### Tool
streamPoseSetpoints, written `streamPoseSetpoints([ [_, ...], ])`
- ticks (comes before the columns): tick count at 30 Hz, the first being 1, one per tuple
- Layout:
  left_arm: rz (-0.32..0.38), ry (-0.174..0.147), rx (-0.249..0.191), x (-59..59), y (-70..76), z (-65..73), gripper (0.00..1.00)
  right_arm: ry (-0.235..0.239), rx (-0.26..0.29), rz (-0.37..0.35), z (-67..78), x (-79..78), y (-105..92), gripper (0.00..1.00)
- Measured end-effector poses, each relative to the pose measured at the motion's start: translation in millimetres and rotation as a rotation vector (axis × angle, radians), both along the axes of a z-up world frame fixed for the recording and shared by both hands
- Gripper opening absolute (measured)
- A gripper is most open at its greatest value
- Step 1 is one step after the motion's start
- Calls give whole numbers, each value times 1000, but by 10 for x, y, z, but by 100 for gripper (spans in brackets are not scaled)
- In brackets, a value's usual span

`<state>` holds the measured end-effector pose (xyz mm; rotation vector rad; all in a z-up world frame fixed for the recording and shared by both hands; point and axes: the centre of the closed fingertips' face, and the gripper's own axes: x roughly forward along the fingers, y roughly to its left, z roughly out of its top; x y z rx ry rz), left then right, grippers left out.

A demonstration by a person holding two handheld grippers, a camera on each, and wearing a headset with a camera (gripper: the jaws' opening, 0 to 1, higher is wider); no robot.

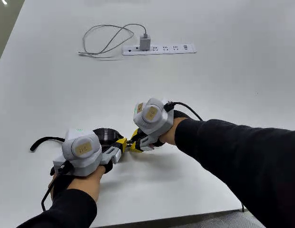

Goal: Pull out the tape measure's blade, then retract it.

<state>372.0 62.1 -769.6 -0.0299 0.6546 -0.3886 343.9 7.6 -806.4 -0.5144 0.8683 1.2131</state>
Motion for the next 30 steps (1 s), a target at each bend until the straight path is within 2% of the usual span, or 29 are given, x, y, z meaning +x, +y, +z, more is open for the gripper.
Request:
streamPoseSetpoints([
  [30, 0, 2, -3, 11, 5, -5, 58, -2, 14, 36, 8, 30, 121, 10],
])
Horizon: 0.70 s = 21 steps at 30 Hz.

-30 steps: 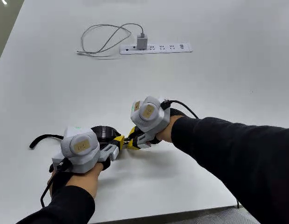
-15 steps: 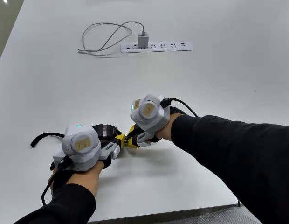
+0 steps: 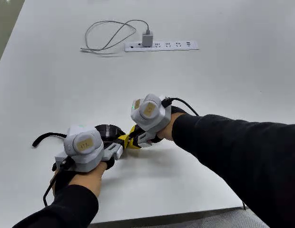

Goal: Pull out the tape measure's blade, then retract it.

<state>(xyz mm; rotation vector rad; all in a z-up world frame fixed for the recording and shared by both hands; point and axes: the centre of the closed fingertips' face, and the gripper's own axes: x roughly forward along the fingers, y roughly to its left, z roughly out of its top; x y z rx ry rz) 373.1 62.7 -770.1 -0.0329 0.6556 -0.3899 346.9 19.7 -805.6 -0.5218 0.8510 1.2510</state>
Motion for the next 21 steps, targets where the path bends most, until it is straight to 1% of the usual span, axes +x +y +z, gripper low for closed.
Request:
streamPoseSetpoints([
  [7, -6, 2, 4, -2, -3, 0, 58, 2, 4, -3, -3, -5, 1, 11],
  [16, -12, -2, 6, -5, -6, 3, 59, -8, -2, -5, -6, -17, 3, 11],
  [18, -12, -8, 9, -4, -9, 4, 59, -21, -13, 7, -8, -25, 5, 11],
  [19, -15, -17, 12, -5, -12, 7, 59, -26, -18, 8, -9, -34, 11, 12],
  [21, -17, -18, 12, -8, -11, 8, 60, -19, -20, -6, -8, -29, 5, 12],
])
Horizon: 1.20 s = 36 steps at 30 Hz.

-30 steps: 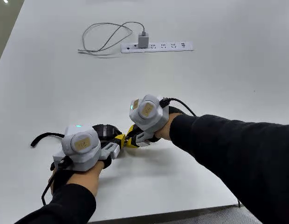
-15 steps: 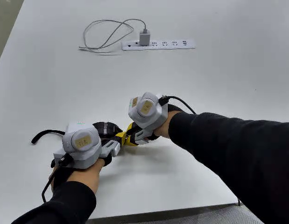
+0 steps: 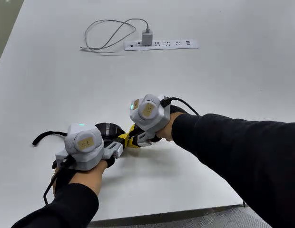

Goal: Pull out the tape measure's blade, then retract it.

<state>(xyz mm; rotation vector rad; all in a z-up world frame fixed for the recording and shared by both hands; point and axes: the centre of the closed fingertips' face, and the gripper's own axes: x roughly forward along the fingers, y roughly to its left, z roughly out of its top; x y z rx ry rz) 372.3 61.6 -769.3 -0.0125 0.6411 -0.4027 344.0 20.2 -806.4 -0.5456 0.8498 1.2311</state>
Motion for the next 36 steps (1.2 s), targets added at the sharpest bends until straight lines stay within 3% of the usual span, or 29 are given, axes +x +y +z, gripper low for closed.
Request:
streamPoseSetpoints([
  [2, -17, -12, 13, 7, -3, 15, 60, 10, 3, -11, 3, 1, -3, 12],
  [4, -53, -50, 64, 29, -11, 63, 59, 15, 2, -17, 7, 1, -8, 13],
  [7, -44, -31, 50, 26, -17, 56, 59, 15, 2, -25, 19, 24, -29, 15],
  [15, -33, -34, 29, 33, 8, 129, 59, 12, -2, -40, 69, 25, -129, 18],
  [17, -25, -24, 10, 36, 22, 159, 62, 11, -3, -39, 99, 9, -167, 20],
  [18, -21, -35, 4, 53, 40, 190, 65, 4, -2, -44, 129, 10, -187, 21],
  [20, -46, -7, -22, 19, 16, 195, 72, -10, 6, -43, 182, 13, -202, 21],
  [22, -41, -18, -21, 48, 73, 221, 77, -22, 23, -48, 247, 17, -212, 23],
  [26, -40, -3, -48, 53, 157, 266, 88, -38, 45, -58, 362, -13, -238, 24],
  [28, -44, 22, -75, 25, 165, 279, 94, -58, 44, -52, 405, -31, -267, 24],
  [32, -107, -13, -54, -40, 164, 394, 99, -71, 72, -73, 507, -83, -360, 26],
  [36, -172, -13, -64, -101, 161, 471, 99, -76, 91, -107, 576, -127, -507, 28],
])
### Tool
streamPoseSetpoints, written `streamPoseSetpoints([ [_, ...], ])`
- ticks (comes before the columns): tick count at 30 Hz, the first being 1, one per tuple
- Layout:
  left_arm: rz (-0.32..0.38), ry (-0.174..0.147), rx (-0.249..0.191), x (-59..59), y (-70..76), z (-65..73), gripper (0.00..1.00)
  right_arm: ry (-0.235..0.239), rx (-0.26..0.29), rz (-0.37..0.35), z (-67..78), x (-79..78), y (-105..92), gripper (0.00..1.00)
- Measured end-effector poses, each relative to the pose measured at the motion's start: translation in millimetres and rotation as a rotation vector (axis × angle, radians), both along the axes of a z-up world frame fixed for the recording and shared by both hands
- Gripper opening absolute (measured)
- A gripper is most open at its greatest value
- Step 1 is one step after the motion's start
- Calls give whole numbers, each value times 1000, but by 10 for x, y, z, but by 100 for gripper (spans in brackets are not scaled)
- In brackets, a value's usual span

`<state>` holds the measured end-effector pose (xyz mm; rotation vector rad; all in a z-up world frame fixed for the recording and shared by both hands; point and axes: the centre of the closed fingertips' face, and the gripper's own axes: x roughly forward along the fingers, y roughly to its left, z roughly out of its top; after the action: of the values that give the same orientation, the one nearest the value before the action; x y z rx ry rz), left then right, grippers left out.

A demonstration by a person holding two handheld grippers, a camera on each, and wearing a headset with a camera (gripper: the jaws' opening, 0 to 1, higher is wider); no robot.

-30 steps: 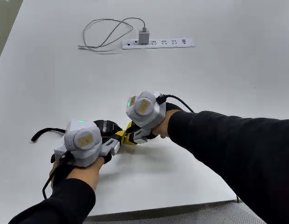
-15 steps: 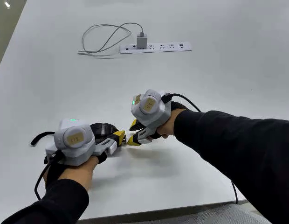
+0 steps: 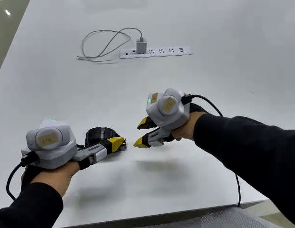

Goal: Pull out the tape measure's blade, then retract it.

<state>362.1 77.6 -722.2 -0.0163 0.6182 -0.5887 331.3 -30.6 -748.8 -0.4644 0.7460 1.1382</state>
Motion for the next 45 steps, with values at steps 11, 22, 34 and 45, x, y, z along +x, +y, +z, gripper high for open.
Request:
streamPoseSetpoints([
  [11, -184, -64, 10, -43, 94, 128, 99, -25, 74, -115, 197, -69, -407, 34],
  [22, -318, -105, 130, -161, 378, 85, 99, -33, 77, -221, 201, -357, -982, 45],
  [34, -384, -76, 144, -307, 522, 33, 99, -60, 91, -266, 260, -469, -1432, 53],
  [45, -402, -103, 152, -276, 589, 100, 99, -79, 107, -380, 320, -562, -1837, 60],
])
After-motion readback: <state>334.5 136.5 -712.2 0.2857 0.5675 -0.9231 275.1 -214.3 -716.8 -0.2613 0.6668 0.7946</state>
